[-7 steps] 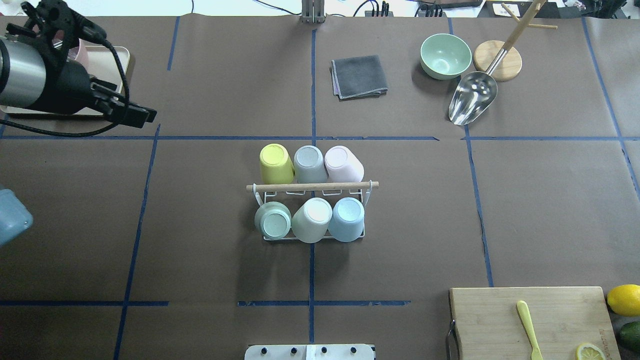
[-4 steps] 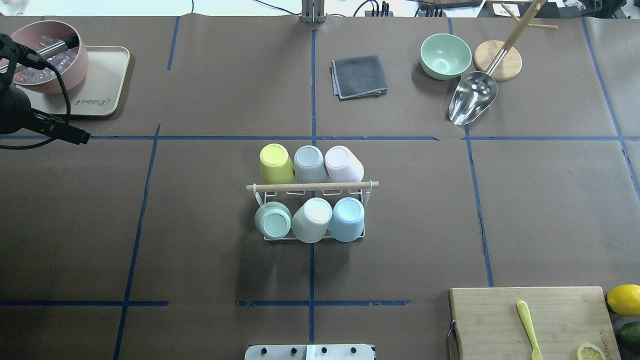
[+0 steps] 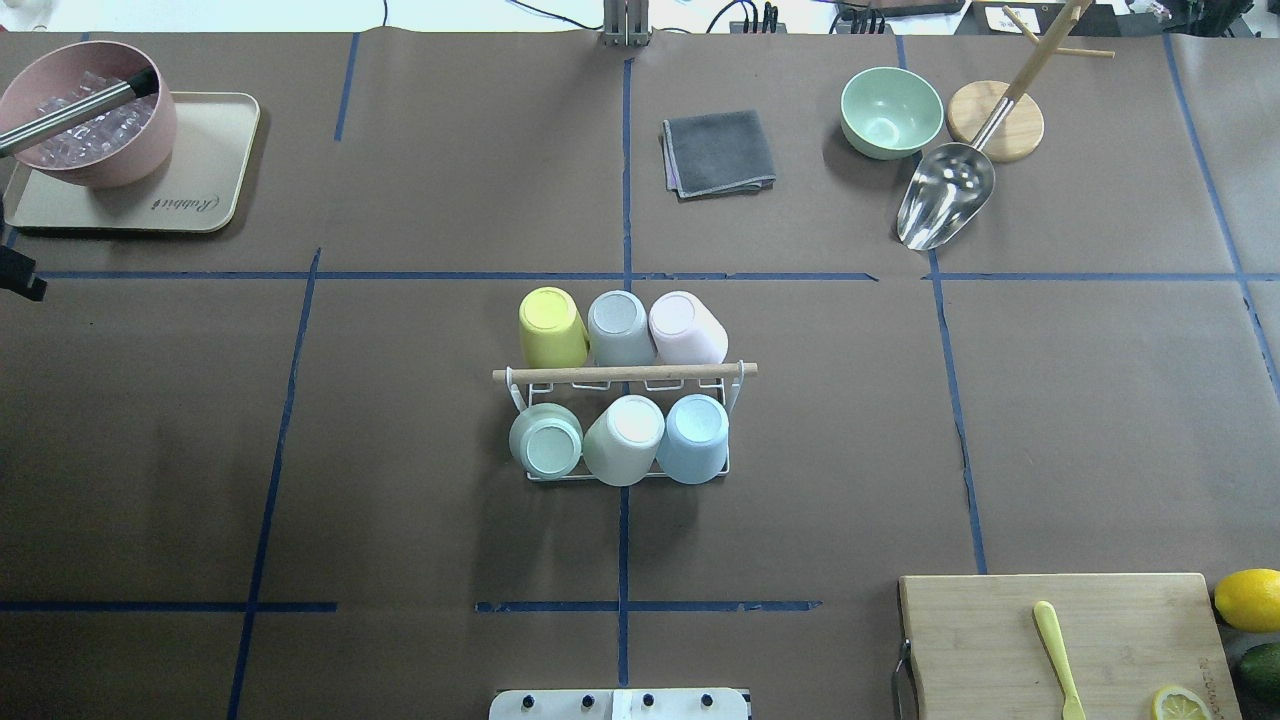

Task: Place cup on cup holder

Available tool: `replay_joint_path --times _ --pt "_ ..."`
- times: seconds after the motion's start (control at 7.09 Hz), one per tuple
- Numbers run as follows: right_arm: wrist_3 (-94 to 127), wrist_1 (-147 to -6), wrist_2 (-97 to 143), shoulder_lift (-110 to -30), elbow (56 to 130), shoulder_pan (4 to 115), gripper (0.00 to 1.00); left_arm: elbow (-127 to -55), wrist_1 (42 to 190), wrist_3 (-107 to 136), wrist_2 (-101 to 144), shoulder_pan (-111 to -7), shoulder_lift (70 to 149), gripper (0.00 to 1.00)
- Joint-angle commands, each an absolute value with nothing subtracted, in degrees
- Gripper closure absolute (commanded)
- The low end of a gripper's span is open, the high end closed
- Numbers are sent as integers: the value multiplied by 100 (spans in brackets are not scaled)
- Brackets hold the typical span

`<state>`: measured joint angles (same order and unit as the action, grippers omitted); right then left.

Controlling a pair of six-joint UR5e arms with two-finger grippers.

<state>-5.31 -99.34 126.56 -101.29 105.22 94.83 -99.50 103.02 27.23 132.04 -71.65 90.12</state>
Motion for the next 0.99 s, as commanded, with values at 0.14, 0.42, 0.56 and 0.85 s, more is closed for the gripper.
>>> replay_joint_path --times 0.14,0.42,0.56,0.85 --pt "106 -9423 12709 -9861 10371 9089 0 -9141 9079 422 13817 -8644 9026 0" --pt "132 -9422 12726 -9853 10336 9062 0 -9149 8245 -534 13196 -8999 9044 0" --pt "149 -9422 12727 -9853 10327 9053 0 -9132 8201 -510 13123 -9009 9018 0" --pt "149 -9422 12735 -9853 10275 9053 0 -9062 8244 -475 13157 -9018 8973 0"
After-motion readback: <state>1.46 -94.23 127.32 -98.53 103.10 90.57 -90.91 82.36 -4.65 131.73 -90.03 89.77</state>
